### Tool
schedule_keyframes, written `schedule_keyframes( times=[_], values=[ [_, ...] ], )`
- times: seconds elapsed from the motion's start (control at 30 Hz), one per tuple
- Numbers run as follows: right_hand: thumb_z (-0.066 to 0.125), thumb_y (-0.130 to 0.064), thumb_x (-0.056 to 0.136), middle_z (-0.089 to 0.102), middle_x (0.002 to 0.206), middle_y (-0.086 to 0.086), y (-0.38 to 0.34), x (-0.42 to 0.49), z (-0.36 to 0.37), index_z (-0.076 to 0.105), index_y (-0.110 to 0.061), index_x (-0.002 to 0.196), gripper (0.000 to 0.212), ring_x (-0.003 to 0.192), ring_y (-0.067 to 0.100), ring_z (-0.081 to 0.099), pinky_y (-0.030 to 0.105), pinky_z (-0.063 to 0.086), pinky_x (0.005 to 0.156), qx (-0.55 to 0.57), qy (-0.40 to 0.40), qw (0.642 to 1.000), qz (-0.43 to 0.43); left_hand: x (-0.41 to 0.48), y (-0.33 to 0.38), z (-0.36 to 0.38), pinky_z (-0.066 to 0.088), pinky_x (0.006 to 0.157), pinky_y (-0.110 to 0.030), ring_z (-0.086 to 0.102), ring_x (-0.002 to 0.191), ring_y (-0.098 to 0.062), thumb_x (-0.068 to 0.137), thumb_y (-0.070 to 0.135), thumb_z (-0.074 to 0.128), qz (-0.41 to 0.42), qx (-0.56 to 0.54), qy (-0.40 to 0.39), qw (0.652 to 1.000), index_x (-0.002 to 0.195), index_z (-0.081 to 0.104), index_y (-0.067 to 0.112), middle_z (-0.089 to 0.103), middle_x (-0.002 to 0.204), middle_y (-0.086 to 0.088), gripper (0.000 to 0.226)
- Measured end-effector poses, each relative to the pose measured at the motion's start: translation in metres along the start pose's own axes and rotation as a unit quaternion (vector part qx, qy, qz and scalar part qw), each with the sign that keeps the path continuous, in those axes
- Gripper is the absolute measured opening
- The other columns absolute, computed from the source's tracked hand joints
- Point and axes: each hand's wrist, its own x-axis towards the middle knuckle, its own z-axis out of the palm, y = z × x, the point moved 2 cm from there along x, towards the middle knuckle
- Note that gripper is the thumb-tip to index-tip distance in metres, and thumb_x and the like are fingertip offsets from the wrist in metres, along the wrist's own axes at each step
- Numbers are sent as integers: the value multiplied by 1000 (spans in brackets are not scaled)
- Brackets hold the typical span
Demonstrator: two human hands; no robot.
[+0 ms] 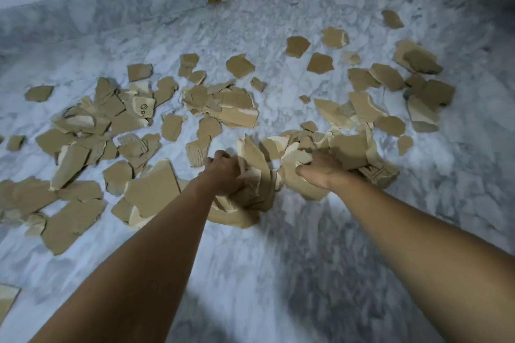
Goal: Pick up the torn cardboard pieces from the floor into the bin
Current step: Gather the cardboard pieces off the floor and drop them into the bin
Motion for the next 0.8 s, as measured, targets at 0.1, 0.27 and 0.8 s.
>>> schedule_keyframes(
  times=[0.1, 0.27, 0.8],
  values=[
    [63, -34, 87, 42, 147, 15, 9, 3, 14, 33, -9, 148, 72, 131, 37, 46, 40, 47, 98, 19, 64, 998, -4, -3, -6, 9, 35, 90, -36, 51, 113, -34, 88, 49, 63, -11, -55, 49, 997, 120, 50, 11, 54, 117, -16, 51],
    [67, -17, 88, 52, 128, 14, 30, -6, 13, 29, -13, 133, 58, 115, 35, 55, 30, 40, 82, 109, 60, 992, -32, -23, -5, -9, 35, 70, -29, 53, 86, -28, 86, 27, 70, -17, -224, 93, 970, 110, 46, 12, 57, 95, -8, 37],
    [60, -43, 88, 52, 139, 9, -58, -40, -8, 45, -19, 143, 62, 123, 28, 53, 37, 49, 92, -143, -120, 974, -127, -87, -53, -29, 46, 73, -28, 61, 78, -16, 76, 47, 76, -42, -108, -128, 985, 84, 67, 22, 68, 89, 1, 27]
  ],
)
